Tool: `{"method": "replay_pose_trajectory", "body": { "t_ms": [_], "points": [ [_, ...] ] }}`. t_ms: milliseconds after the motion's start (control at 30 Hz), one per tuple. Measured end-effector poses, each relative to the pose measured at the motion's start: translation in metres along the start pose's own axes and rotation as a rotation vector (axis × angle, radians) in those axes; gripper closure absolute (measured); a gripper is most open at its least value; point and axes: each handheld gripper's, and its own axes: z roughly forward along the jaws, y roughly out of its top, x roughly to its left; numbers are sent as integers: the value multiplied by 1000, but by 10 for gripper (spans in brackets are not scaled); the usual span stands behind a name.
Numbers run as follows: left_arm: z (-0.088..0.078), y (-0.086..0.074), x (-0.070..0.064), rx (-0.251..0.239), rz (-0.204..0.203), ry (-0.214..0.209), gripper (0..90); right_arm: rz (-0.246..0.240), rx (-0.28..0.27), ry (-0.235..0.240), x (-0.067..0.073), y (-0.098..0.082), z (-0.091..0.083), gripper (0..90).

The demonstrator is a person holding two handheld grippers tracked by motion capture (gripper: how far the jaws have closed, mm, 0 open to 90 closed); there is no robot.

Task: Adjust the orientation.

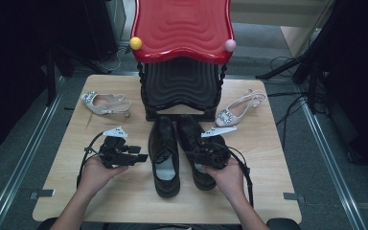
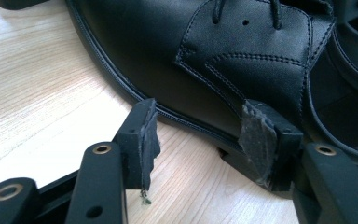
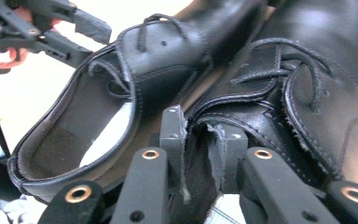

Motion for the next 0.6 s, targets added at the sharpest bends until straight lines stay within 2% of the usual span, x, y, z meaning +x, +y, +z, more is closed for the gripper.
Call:
{"method": "replay_pose_trajectory", "body": {
  "t_ms": [100,167,200,267,333,433,500,600],
  "points": [
    [1,0,0,5,4,-2,508,-19,1,-9,0,-1,-2,722],
    [2,0,0,7,0,-4,539,-15,-6,20,-4,-2,-8,728],
    [2,0,0,8,-2,-3,567,-16,-10,32,-4,-3,-12,746],
    [3,1,2,5,-7,-2,630,-58,-23,14,-5,-5,-23,808],
    [6,2,3,-4,-26,-11,708,-70,-65,17,-8,-8,-37,856],
    [13,5,4,21,-16,-1,777,-70,-102,-26,-20,-12,-52,900],
    [18,6,4,41,-10,3,806,-62,-86,-73,-31,-16,-53,900],
    [23,7,5,54,-13,5,835,-33,-60,-97,-45,-20,-49,900]
  ]
}}
